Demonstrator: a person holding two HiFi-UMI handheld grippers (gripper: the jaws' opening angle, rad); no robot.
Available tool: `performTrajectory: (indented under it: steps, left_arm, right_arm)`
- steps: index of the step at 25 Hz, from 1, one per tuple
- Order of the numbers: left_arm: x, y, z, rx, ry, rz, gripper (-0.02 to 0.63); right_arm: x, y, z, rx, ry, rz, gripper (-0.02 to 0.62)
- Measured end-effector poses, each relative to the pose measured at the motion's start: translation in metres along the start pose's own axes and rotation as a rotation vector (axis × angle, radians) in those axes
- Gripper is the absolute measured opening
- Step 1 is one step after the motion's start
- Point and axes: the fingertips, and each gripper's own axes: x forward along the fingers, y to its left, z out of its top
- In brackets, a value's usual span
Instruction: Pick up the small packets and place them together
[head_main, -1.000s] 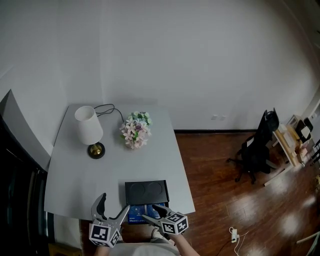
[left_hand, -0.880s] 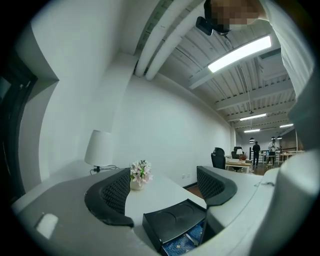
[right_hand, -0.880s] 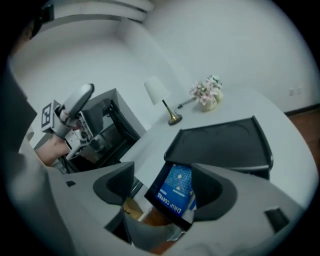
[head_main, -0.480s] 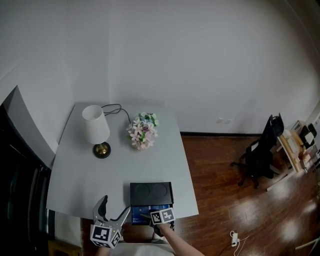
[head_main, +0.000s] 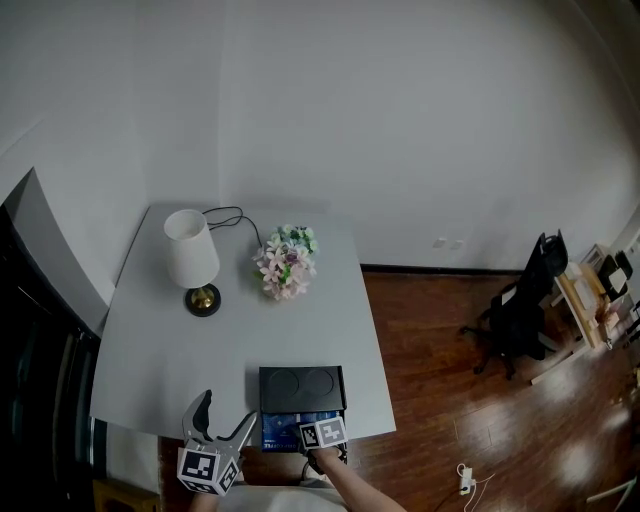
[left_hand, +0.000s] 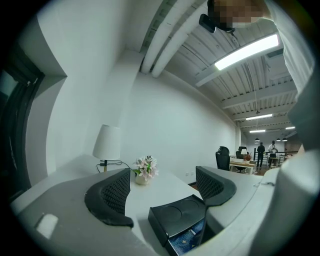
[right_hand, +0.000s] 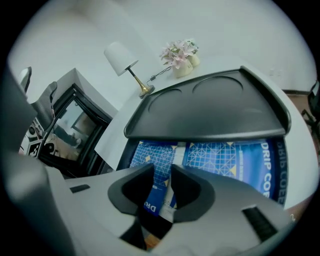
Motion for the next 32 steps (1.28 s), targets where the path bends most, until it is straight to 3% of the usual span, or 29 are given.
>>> performTrajectory:
  steps: [3, 8, 13, 17, 22, 28, 32]
  left_arm:
    - [0.004, -0.003, 0.002, 0.0, -0.004, -0.015, 0.401]
    - [0.009, -0.007, -0.002, -0.005, 0.0, -0.03, 0.4]
    - [0.01, -0.006, 0.0, -0.006, -0.002, -0.033, 0.398]
    - [0.008, 0.002, 0.0, -0.01, -0.002, -0.009, 0.397]
    - [0.006, 0.004, 0.0, -0.018, -0.005, 0.0, 0.396]
    - [0.006, 0.003, 0.001, -0.018, -0.009, 0.002, 0.396]
    - [0.003, 0.003, 0.002, -0.016, -0.011, 0.004, 0.396]
  right_arm:
    - [-0.002, -0.005, -0.003, -0.014, 0.001, -0.023, 0.045]
    - [-0.004, -0.007, -0.003, -0.028, -0.019, -0.031, 0.006]
    - [-0.026, 0.005, 0.001, 0.007, -0.068, 0.041, 0.005]
    - [-0.057, 0.024, 0.009, 0.068, -0.136, 0.146, 0.005]
    - [-0.097, 0.049, 0.015, 0.037, -0.203, 0.215, 0.005]
    - [-0.134, 0.071, 0.061, 0.005, -0.32, 0.292, 0.005]
    - [-0.129, 0.076, 0.103, -0.015, -0.344, 0.334, 0.005]
